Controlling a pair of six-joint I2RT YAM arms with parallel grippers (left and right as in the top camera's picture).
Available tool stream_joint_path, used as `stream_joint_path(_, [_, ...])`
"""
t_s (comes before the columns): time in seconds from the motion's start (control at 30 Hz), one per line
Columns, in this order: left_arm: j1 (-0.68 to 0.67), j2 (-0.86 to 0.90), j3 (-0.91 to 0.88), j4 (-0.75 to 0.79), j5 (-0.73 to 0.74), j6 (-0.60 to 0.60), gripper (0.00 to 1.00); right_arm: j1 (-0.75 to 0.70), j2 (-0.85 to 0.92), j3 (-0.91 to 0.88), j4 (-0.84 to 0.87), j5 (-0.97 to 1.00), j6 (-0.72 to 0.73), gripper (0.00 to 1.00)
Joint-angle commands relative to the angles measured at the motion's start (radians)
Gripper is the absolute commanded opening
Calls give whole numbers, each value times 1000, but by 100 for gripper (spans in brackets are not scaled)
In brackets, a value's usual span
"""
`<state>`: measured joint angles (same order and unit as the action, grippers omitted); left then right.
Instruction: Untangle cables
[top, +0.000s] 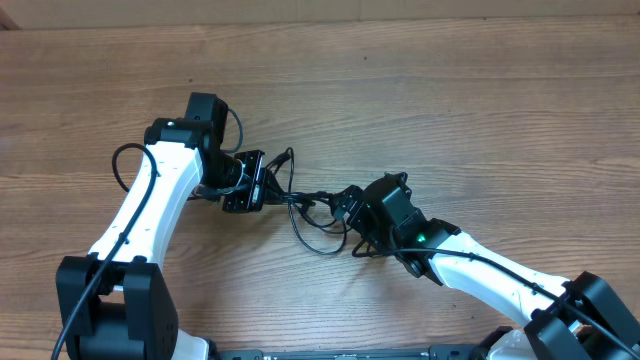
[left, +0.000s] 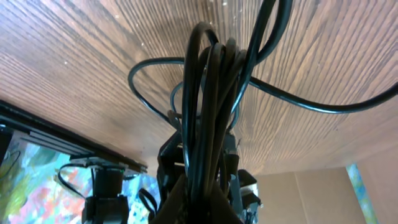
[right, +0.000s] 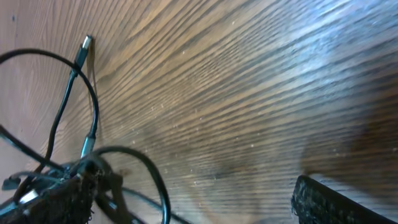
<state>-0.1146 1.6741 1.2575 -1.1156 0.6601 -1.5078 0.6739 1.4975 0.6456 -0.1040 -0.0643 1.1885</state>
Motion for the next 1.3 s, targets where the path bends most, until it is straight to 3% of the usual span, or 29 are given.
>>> stream_joint_path(0.0, [10, 4, 23, 13, -34, 11, 4, 0, 3, 2, 13, -51, -21, 100])
stream_joint_path(0.17, [10, 4, 23, 21, -66, 0, 4, 0, 3, 2, 86, -156, -129, 100])
stream_joint_path(0.33, [10, 4, 23, 29, 39, -1, 5, 0, 4, 2, 54, -120, -126, 100])
stream_joint_path(0.67, [10, 4, 23, 6, 193, 115, 4, 0, 4, 2, 43, -1, -83, 100])
stream_joint_path(0.77, [10, 4, 23, -8, 206, 137, 4, 0, 4, 2, 42, 5, -67, 94])
stream_joint_path(0.97, [11, 4, 23, 1, 245, 151, 4, 0, 4, 2, -14, 4, -68, 70])
stream_joint_path(1.03, [11, 4, 23, 25, 247, 151, 4, 0, 4, 2, -35, 3, -68, 48])
stream_joint_path(1.13, [11, 4, 23, 52, 235, 151, 4, 0, 3, 2, -51, -13, -68, 24])
stream_joint_path(1.23, [11, 4, 23, 93, 155, 151, 4, 0, 3, 2, -72, -35, -73, 5])
stream_joint_path(1.27, [11, 4, 23, 104, 124, 152, 4, -1, 3, 2, -83, -41, -85, 4])
